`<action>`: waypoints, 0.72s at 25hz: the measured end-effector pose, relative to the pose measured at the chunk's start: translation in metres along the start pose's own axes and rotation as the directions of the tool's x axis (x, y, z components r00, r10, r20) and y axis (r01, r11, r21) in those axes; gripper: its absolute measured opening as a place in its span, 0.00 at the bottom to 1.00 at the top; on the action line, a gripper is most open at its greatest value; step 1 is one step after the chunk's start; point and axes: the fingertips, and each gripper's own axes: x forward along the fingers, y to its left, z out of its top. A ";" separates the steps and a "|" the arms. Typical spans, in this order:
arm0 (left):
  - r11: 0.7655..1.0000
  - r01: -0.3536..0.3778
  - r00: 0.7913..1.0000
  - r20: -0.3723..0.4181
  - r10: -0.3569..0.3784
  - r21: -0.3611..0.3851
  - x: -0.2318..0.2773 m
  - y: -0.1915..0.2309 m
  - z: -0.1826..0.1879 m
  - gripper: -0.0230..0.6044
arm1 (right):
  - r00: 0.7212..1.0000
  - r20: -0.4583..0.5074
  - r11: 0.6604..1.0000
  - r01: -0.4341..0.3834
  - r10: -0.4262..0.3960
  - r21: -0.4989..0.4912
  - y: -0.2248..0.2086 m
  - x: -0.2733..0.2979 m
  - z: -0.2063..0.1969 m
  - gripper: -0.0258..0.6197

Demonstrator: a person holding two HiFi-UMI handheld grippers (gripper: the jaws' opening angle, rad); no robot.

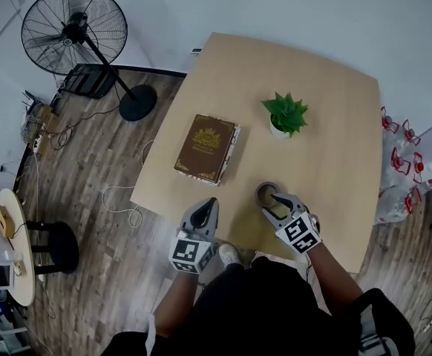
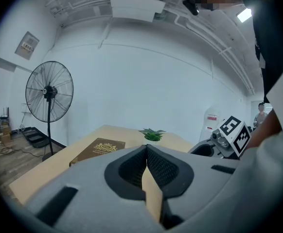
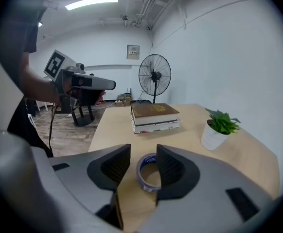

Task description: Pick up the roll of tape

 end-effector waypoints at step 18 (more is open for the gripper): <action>0.995 -0.039 0.999 -0.014 0.038 -0.088 -0.009 0.021 -0.012 0.04 | 0.885 -0.459 0.937 -0.224 0.080 -0.269 0.020 0.060 -0.086 0.32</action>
